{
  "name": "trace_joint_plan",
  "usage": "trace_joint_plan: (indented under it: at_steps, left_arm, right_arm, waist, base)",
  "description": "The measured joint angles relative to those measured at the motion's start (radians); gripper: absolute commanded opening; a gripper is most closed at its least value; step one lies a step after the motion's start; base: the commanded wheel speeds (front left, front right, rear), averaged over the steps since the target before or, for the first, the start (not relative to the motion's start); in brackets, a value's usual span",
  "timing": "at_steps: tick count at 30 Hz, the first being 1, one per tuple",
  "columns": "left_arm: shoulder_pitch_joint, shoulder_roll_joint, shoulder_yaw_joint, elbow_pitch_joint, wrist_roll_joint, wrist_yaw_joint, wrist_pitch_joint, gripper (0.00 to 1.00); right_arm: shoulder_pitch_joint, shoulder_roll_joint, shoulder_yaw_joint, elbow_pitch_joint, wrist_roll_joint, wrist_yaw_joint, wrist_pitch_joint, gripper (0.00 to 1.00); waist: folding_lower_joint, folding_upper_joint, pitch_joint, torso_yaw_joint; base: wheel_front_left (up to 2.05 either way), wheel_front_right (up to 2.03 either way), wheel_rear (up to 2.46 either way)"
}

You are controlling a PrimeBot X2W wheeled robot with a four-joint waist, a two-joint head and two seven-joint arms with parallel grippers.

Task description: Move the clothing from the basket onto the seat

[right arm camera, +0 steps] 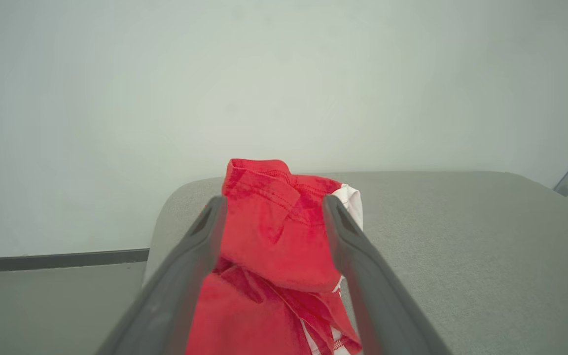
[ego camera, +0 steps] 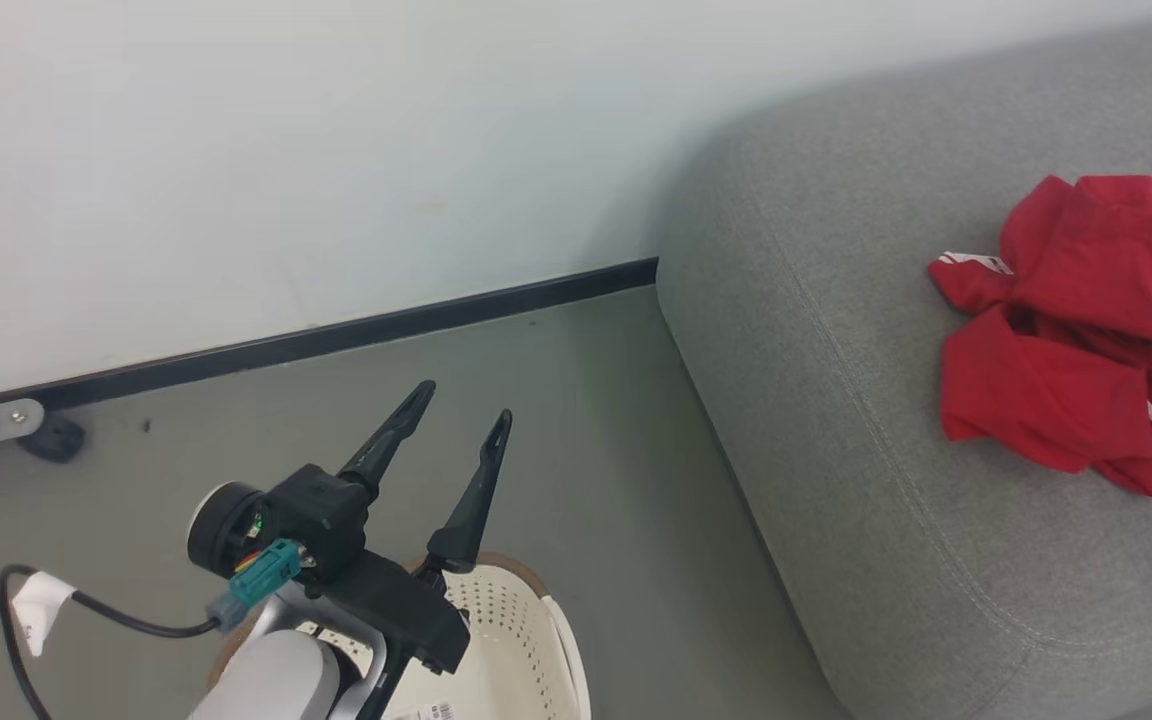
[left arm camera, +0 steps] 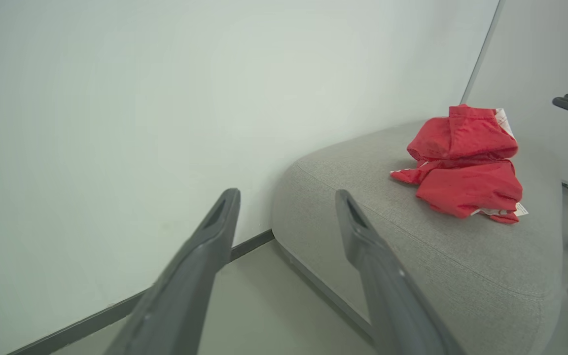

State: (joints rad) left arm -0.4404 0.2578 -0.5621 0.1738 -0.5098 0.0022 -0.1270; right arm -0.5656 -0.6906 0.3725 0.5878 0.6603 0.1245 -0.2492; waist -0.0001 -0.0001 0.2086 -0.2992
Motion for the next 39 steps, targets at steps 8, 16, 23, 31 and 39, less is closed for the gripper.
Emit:
trace_joint_plan:
  at_steps: [8, 16, 23, 31, 39]
  left_arm:
    - [0.037, -0.008, 0.042, 0.006, -0.033, 0.035, -0.035, 1.00]
    - [0.064, -0.007, 0.086, 0.007, -0.053, 0.061, -0.061, 1.00]
    - [0.091, -0.005, 0.120, 0.016, -0.073, 0.063, -0.070, 1.00]
    - [0.149, -0.003, 0.163, 0.015, -0.125, 0.068, -0.084, 1.00]
    - [0.215, 0.009, 0.185, 0.001, -0.128, 0.077, -0.096, 1.00]
  right_arm:
    - [0.092, 0.006, -0.058, -0.151, 0.019, -0.013, 0.000, 1.00]
    - [0.162, 0.024, -0.106, -0.254, 0.027, -0.037, 0.000, 1.00]
    - [0.228, 0.073, -0.124, -0.334, 0.024, -0.067, 0.000, 1.00]
    - [0.276, 0.141, -0.129, -0.395, 0.010, -0.091, 0.000, 1.00]
    - [0.335, 0.195, -0.128, -0.416, -0.018, -0.108, 0.000, 1.00]
  waist:
    - [0.0000, 0.0000, -0.034, 0.071]
    - [0.0001, 0.0000, -0.065, 0.165]
    - [0.0001, 0.0000, -0.084, 0.249]
    - [0.0001, 0.0001, -0.110, 0.333]
    - [0.0000, 0.0001, -0.137, 0.372]
  base:
    - [0.00, 0.00, 0.00]
    - [0.00, 0.00, 0.00]
    - [0.00, 0.00, 0.00]
    - [0.00, 0.00, 0.00]
    - [0.00, 0.00, 0.00]
